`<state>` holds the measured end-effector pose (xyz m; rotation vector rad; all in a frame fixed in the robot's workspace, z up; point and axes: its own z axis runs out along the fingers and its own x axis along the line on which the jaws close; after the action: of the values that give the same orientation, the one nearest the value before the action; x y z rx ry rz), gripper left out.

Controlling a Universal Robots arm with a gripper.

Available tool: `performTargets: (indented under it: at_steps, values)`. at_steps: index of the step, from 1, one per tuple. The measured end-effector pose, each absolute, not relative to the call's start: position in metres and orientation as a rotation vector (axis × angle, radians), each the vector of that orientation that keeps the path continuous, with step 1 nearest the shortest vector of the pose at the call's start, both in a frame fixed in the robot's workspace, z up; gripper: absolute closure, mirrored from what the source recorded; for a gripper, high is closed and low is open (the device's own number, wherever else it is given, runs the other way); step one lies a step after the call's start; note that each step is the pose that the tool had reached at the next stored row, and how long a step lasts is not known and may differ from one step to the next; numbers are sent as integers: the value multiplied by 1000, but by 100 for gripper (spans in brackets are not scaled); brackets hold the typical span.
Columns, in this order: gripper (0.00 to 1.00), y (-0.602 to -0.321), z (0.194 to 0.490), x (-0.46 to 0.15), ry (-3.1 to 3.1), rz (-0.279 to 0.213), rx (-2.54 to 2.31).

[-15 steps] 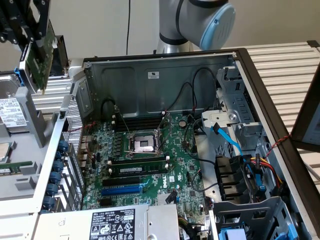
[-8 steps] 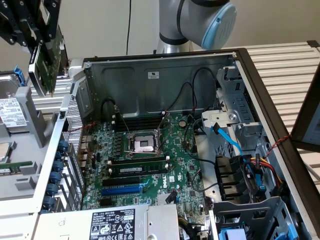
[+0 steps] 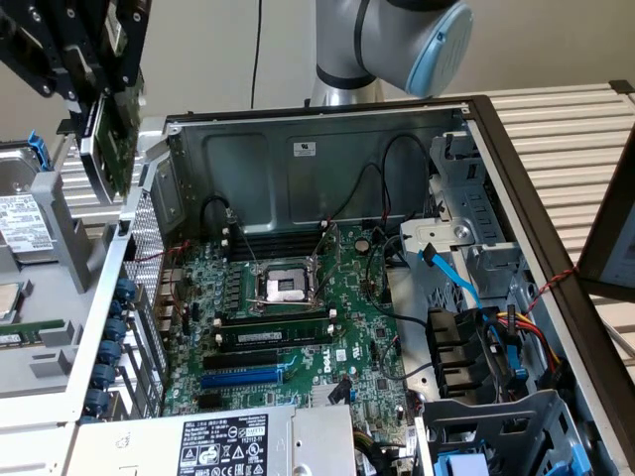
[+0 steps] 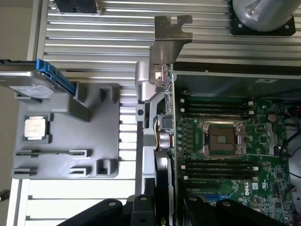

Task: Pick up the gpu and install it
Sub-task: 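Pick up the gpu and move the gpu toward the slot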

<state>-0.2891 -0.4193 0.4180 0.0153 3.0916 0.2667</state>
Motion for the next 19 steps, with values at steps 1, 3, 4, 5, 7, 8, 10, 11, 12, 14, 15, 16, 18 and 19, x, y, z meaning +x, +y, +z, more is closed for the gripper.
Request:
performTargets:
  at_steps: [1, 3, 4, 5, 7, 8, 10, 11, 12, 14, 15, 16, 18, 19]
  values:
    - [73, -421, 418, -288, 3095, 267, 16]
    - [73, -424, 419, -284, 3102, 267, 17]
    - [73, -425, 419, -283, 3105, 268, 17]
    - [73, -426, 420, -281, 3107, 269, 17]
    - [73, -429, 421, -277, 3111, 270, 18]
    - [73, -430, 422, -275, 3113, 271, 18]
    - [73, -431, 422, -271, 3115, 278, 19]
    - [73, -432, 422, -271, 3116, 280, 19]
    - [73, -432, 422, -271, 3116, 281, 19]
    - [73, -432, 422, -271, 3116, 281, 19]
    - [73, -432, 422, -271, 3116, 281, 19]
    - [73, -432, 422, -269, 3116, 281, 19]
    - [73, -432, 422, -263, 3122, 282, 19]
    - [73, -432, 422, -259, 3124, 282, 20]
